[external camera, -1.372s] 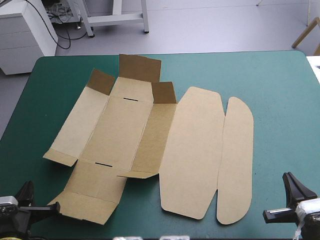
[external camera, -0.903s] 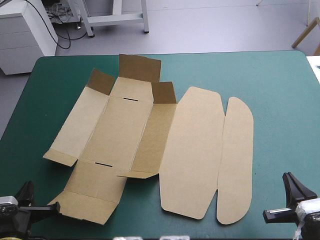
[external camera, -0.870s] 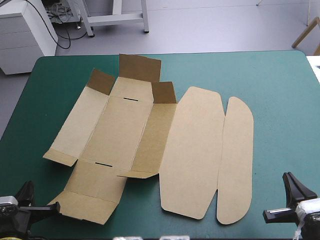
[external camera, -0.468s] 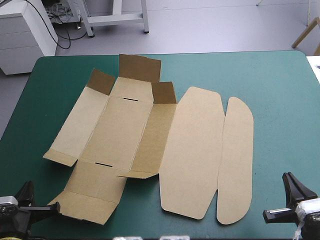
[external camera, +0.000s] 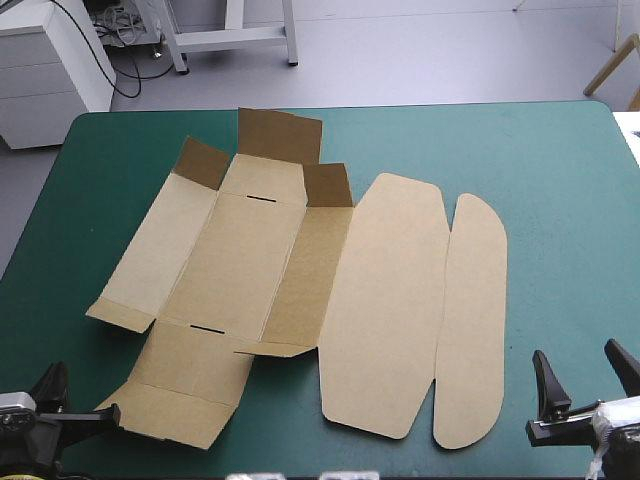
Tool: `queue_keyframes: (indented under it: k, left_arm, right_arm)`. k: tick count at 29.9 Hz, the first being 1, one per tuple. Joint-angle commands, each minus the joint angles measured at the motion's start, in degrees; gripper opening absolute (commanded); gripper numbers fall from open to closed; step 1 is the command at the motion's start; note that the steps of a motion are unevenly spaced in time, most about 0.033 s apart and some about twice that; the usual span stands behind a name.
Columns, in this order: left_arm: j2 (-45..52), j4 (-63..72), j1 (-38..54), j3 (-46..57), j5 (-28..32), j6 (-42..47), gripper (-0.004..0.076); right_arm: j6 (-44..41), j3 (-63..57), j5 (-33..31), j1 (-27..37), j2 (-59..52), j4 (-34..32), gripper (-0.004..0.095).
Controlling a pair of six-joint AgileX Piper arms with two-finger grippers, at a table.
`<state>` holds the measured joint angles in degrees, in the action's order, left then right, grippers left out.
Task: Fold the box
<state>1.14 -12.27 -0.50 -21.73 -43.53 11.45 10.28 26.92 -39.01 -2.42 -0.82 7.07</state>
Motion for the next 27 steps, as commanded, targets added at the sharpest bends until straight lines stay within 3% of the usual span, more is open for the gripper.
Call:
queue_keyframes:
  k: [1, 11, 27]
  left_arm:
    - [0.6, -0.1, -0.1, -1.2, 4.5, 0.1, -0.0010]
    - [0.6, -0.1, -0.1, -1.2, 4.5, 0.1, -0.0010]
    - [0.6, -0.1, -0.1, -1.2, 4.5, 0.3, -0.0010]
  right_arm:
    - [1.1, 1.3, 4.7, -0.1, 2.1, 0.2, 0.0820]
    - [10.6, 2.8, 9.1, -0.1, 11.4, 4.8, 0.0820]
    - [29.5, 23.9, 3.1, -0.3, 48.0, 23.7, 0.0820]
